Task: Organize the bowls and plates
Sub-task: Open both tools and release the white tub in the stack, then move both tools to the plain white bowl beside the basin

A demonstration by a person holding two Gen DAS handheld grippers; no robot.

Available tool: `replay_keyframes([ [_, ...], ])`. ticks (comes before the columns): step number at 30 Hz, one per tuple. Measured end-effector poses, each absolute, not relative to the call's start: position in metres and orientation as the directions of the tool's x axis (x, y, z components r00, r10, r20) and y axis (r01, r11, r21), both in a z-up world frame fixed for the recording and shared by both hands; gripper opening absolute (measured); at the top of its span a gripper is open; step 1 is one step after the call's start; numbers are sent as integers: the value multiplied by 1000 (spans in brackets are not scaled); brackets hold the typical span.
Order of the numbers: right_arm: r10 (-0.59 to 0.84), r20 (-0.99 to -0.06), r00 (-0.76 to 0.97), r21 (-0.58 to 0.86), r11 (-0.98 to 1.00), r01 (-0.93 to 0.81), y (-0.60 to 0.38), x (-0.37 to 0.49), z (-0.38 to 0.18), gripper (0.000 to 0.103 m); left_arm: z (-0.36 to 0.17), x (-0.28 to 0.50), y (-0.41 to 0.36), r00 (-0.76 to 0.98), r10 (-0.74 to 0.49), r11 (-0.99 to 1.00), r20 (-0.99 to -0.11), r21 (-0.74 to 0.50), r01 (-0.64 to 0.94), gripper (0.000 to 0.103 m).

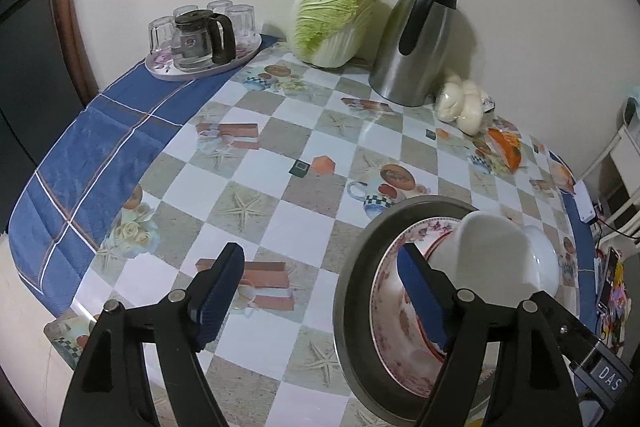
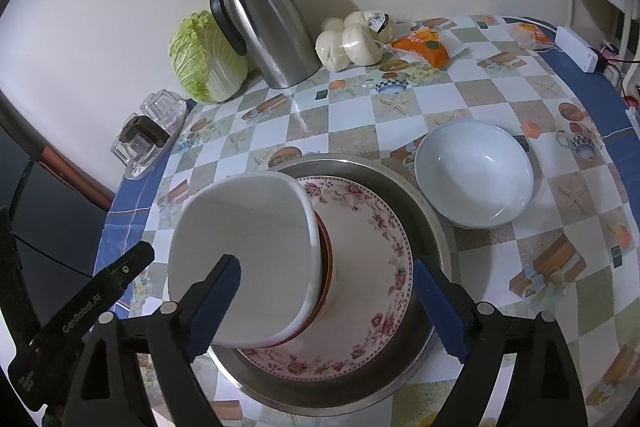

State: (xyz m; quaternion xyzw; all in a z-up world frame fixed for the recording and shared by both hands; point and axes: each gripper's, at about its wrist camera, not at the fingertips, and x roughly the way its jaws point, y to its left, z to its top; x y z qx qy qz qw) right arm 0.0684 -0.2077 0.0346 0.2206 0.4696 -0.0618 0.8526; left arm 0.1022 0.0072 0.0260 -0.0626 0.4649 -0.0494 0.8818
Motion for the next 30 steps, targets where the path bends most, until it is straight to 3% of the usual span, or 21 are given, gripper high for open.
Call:
replay_keyframes([
  [3,95,-824,559,315,896,312,-208,67,37,102,27,102,8,568,-135,989,-812,-146,27,93],
  [30,79,-784,615,343,882,324,-238,33,76,103,53,74,-22,596,-82,997,-799,-68,45,95],
])
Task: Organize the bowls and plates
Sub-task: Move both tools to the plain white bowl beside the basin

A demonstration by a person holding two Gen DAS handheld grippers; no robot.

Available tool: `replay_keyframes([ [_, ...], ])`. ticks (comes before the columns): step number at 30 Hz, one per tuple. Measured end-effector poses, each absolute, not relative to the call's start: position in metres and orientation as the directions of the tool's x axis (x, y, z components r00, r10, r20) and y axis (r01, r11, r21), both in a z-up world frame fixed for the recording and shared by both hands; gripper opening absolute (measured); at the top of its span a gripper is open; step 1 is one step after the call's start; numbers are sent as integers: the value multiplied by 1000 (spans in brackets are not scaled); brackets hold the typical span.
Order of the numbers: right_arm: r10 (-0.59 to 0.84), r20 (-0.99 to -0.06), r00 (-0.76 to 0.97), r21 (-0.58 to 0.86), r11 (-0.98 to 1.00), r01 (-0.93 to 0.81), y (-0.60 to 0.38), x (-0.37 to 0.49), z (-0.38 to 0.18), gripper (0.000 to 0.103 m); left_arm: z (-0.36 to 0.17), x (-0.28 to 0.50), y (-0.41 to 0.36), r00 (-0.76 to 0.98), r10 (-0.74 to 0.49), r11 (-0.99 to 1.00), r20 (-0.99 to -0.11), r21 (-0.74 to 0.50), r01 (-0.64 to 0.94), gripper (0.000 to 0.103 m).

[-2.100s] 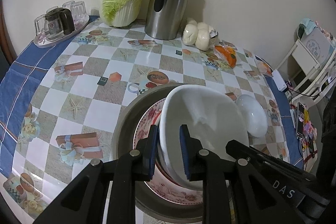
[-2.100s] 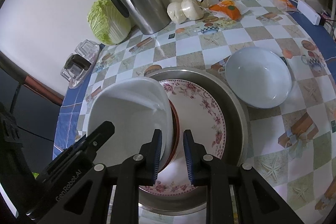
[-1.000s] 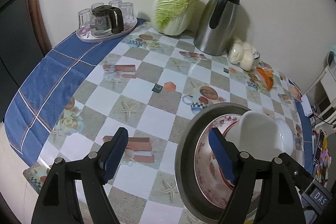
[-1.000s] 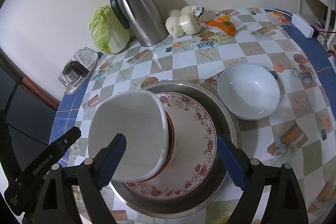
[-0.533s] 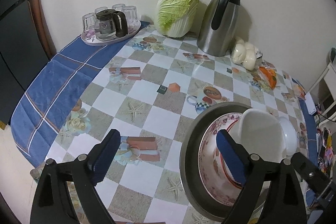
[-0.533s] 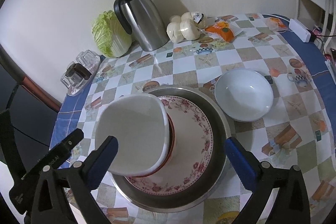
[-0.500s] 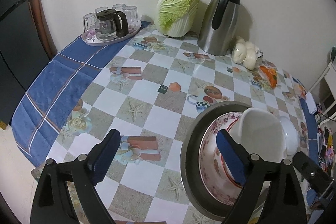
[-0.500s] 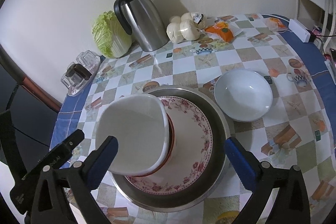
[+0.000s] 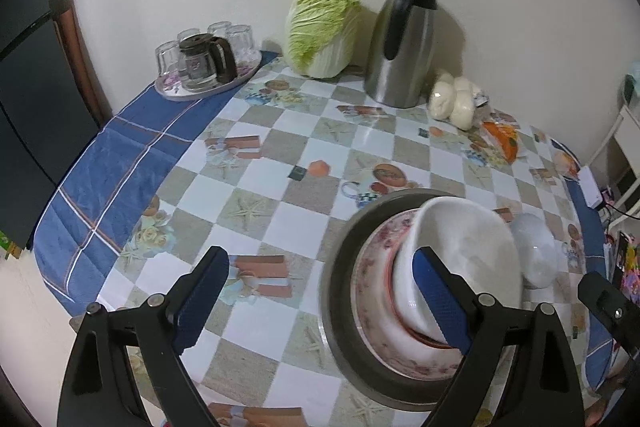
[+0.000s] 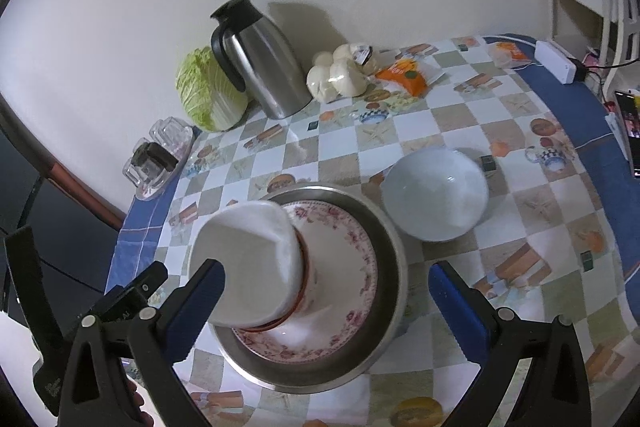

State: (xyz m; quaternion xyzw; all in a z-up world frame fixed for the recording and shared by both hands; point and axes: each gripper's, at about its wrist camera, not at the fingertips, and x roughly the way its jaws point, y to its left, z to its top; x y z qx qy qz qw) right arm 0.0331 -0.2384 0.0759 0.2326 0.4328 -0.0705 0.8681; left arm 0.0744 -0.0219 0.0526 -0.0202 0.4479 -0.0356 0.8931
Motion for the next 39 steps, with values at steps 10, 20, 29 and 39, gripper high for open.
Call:
replay_keyframes([
  [10,12,-754,657,345,858,381,-290,10,87,103,70,56,-60,657,-129,991,-743,-68,118,103],
  [20,-61,-740,670,342,823,453,-342,-12,87,103,77,46,-106,652,-227,968,-724,-98,230,103],
  [29,-112,-769,629,340,762,551,-391,-26,67,103,79,52,-161,640,-268,946,-720,-72,316,103],
  [39,-115,-814,569,303,752,586,-411,-16,36,103,54,74,-224,568,-293,910,-769,-41,413,103],
])
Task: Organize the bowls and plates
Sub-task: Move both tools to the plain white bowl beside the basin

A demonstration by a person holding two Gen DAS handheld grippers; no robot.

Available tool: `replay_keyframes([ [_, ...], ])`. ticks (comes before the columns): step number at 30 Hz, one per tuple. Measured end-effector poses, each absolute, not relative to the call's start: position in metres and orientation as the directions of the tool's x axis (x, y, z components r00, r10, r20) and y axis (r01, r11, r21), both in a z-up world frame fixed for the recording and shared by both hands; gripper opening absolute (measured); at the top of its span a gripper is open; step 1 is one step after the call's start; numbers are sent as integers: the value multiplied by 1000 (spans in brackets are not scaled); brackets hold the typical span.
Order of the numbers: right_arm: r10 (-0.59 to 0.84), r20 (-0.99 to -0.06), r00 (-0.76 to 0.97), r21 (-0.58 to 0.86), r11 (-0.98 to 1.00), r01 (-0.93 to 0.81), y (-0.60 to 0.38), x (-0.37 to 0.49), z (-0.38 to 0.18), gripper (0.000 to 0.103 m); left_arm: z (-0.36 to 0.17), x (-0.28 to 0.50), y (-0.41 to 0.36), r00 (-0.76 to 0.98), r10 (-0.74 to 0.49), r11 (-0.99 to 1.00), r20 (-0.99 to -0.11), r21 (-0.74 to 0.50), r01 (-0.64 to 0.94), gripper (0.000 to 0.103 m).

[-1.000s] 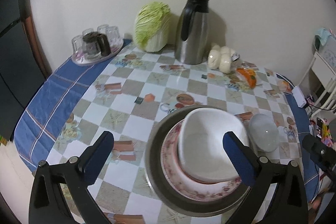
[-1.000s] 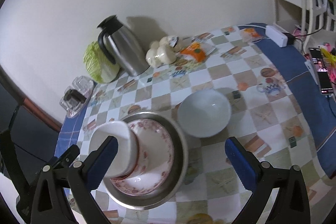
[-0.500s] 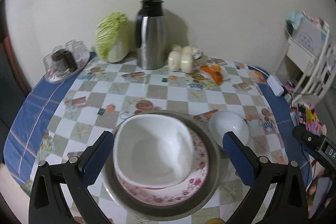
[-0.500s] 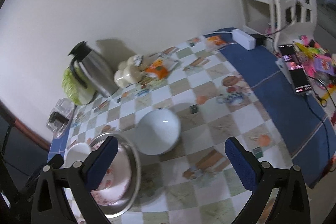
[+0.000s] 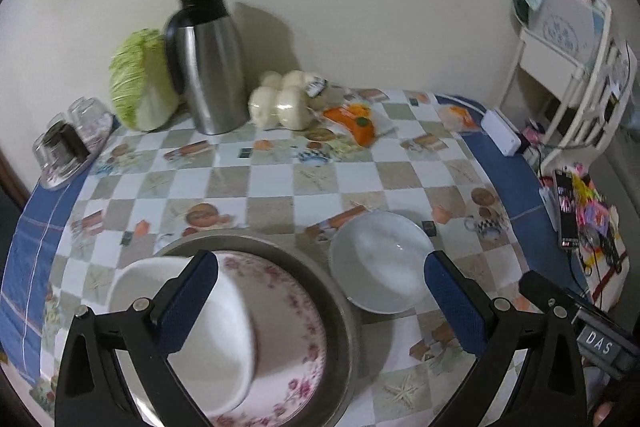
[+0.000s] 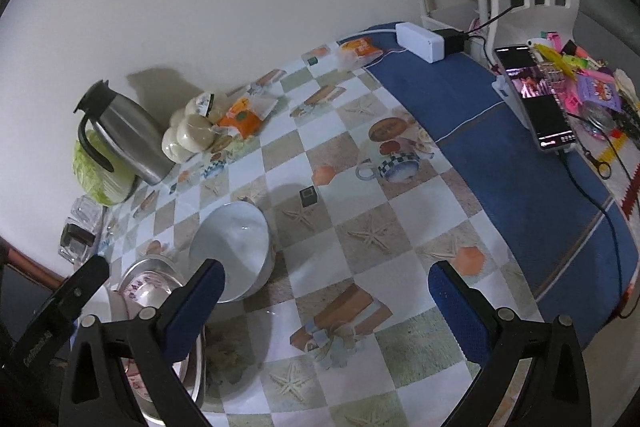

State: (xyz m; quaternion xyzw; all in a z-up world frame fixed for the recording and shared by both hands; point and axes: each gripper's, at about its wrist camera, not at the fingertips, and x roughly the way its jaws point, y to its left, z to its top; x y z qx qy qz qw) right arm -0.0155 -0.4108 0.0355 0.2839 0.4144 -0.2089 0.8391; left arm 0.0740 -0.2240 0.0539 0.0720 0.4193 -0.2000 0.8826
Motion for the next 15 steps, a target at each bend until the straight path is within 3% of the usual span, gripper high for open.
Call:
replay_keyframes([
  [4,-114,-815,569,295,763,575,-411,-7,26,103,42,85,-240,543,-292,904,-788,-41,426,101],
  [7,-109,-822,559,287,769,572,-411,2,17,103,33,94,-249,523,-298,901,-799,-54,430,93],
  [15,-56,-833,551,320,764,561,-412,17,-5,85,13,110,-263,501,-284,902,-817,-52,428,84],
])
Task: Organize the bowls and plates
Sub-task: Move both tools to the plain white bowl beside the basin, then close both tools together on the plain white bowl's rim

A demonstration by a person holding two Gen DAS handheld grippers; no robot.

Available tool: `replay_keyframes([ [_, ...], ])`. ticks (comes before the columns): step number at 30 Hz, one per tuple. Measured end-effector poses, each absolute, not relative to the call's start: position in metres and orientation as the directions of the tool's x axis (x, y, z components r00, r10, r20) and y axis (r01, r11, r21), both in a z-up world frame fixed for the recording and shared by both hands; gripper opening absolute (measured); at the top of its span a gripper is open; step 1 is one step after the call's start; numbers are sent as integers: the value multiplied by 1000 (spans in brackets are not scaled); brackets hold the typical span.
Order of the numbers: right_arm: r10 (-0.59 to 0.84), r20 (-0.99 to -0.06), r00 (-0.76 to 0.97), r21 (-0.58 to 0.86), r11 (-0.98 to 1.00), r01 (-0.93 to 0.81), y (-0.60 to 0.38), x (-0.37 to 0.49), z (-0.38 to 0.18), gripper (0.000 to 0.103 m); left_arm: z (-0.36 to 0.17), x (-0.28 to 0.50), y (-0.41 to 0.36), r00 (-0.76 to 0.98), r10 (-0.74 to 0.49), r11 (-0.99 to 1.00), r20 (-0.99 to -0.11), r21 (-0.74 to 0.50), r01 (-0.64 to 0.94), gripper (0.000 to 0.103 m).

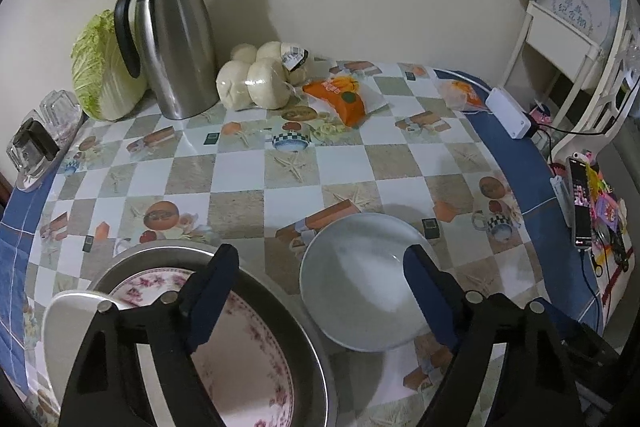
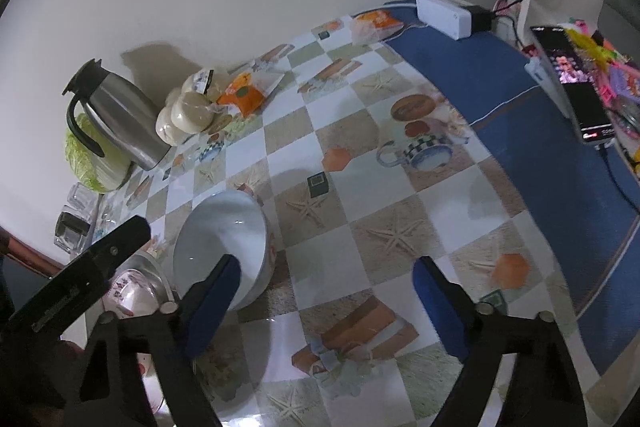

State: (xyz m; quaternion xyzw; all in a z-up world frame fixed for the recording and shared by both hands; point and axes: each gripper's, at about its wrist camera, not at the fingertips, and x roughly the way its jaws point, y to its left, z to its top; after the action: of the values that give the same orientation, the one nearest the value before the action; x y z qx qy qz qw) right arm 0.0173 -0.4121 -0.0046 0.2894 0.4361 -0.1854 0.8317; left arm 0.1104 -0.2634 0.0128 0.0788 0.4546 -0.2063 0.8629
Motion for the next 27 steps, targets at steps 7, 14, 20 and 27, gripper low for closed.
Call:
replay_keyframes([
  [7,-4,-843,538,336,776,533,-405,38,-20,67,-8,121,-271,456,-284,898,-843,-67,435,73],
  [14,32,-848,530,349,785,511,-397,52,-31,45,-24,126,-274,423,-296,895,-856,-93,437,70],
  [20,59,-848,527,362,791,494,-391,61,-37,34,-35,130,-275,396,-300,894,-868,-111,435,57],
  [27,105,-847,522,388,793,470,-385,68,-46,22,-41,130,-278,376,-311,888,-873,-125,442,54],
])
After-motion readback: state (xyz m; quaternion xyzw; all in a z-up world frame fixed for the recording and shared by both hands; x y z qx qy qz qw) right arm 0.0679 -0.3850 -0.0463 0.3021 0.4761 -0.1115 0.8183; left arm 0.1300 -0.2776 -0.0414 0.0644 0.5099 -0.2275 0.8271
